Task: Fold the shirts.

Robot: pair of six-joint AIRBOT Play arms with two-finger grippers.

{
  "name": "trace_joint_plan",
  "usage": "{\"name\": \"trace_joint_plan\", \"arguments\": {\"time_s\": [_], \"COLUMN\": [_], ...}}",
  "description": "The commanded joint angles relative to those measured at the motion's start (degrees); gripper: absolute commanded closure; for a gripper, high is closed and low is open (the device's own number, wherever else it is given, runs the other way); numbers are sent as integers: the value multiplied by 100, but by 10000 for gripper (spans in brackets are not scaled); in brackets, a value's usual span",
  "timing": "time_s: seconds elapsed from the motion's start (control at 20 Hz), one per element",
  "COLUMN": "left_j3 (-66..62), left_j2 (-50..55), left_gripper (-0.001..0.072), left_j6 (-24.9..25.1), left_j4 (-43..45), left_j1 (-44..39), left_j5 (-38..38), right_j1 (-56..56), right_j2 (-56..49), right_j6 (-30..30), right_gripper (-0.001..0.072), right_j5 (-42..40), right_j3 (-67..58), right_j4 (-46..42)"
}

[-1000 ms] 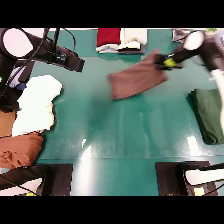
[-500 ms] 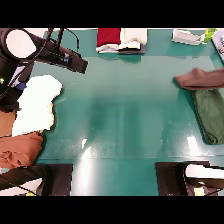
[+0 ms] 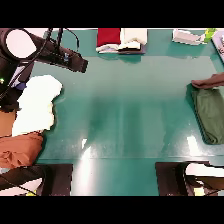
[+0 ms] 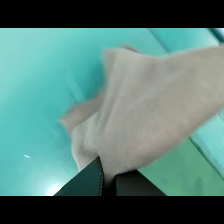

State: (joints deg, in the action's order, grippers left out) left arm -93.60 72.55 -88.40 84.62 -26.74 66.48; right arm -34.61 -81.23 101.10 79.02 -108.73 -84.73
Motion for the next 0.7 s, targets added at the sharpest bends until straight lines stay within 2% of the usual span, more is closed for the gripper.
{"name": "trace_joint_plan", "arguments": {"time_s": [0.0,0.2,0.5,0.65], "left_j3": [2,2,2,2], "left_j2": [4,4,4,4], "left_gripper": [683,682,682,682], "left_j6": [-9,-7,-2,-2], "left_j4": [2,2,4,2], "left_j1": [0,0,0,0], "left_j5": [33,61,66,68], "right_j1": [-42,-157,-662,-1034], "right_j2": [-4,236,1338,1989], "right_j6": [0,-11,-243,-267], "right_gripper": [697,697,696,697], "right_j5": [297,599,667,616], "right_j3": [-671,-428,1602,2931], "right_j4": [160,13,-107,-564]}}
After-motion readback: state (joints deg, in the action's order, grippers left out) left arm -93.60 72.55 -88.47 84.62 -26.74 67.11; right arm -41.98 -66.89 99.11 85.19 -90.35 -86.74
